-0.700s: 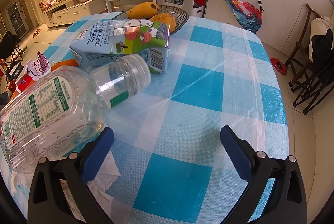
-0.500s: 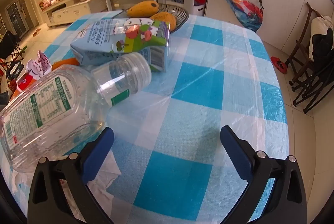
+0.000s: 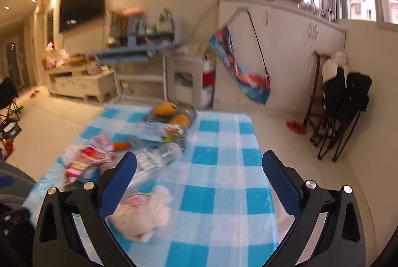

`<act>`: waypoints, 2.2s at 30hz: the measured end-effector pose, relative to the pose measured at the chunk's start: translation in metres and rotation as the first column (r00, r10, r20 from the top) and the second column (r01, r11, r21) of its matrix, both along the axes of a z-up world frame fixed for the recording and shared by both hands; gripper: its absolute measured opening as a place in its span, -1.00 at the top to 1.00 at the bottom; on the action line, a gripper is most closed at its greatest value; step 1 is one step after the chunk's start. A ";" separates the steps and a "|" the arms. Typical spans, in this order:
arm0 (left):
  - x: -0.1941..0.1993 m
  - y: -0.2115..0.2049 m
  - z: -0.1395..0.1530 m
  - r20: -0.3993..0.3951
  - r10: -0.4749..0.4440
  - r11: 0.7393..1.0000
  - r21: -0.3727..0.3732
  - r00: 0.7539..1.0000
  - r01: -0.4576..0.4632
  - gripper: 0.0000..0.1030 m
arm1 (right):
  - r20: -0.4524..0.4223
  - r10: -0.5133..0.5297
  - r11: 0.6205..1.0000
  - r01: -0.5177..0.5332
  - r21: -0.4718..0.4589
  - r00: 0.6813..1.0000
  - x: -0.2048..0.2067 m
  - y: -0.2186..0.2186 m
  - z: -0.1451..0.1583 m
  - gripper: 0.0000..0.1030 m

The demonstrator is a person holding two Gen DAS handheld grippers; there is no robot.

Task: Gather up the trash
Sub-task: 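Move both tools toward the trash items on the checked table, then grasp the white tissue with the right tool while the left tool grasps the green knitted toy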

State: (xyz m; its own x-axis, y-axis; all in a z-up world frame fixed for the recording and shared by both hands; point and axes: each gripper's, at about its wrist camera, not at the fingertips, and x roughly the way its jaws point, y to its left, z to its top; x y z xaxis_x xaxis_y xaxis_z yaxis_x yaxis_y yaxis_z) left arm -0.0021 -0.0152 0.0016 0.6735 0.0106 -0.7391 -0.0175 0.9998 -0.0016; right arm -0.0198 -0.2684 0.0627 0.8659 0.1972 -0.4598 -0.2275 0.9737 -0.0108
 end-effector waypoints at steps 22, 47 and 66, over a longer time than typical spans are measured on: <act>-0.017 0.012 -0.003 0.030 0.049 0.999 0.011 0.998 -0.049 -0.86 | -0.008 0.330 0.940 -0.329 -0.089 0.944 -0.088 0.088 -0.023 -0.89; -0.011 0.031 -0.008 0.011 0.137 0.990 -0.020 0.990 -0.137 -0.86 | -0.112 0.408 0.912 -0.410 0.004 0.906 -0.076 0.091 -0.038 -0.89; 0.008 0.052 -0.019 -0.051 0.170 0.981 -0.090 0.984 -0.174 -0.86 | -0.316 0.441 0.891 -0.453 0.038 0.840 0.009 0.135 -0.089 -0.01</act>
State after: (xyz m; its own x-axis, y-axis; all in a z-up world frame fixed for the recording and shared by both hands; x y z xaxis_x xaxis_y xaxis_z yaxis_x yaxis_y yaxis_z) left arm 0.0054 0.0370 -0.0177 0.6354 0.0529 -0.7704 -0.1912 0.9774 -0.0906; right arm -0.0110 -0.1330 -0.0266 0.5011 0.5060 -0.7021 -0.6353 0.7659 0.0986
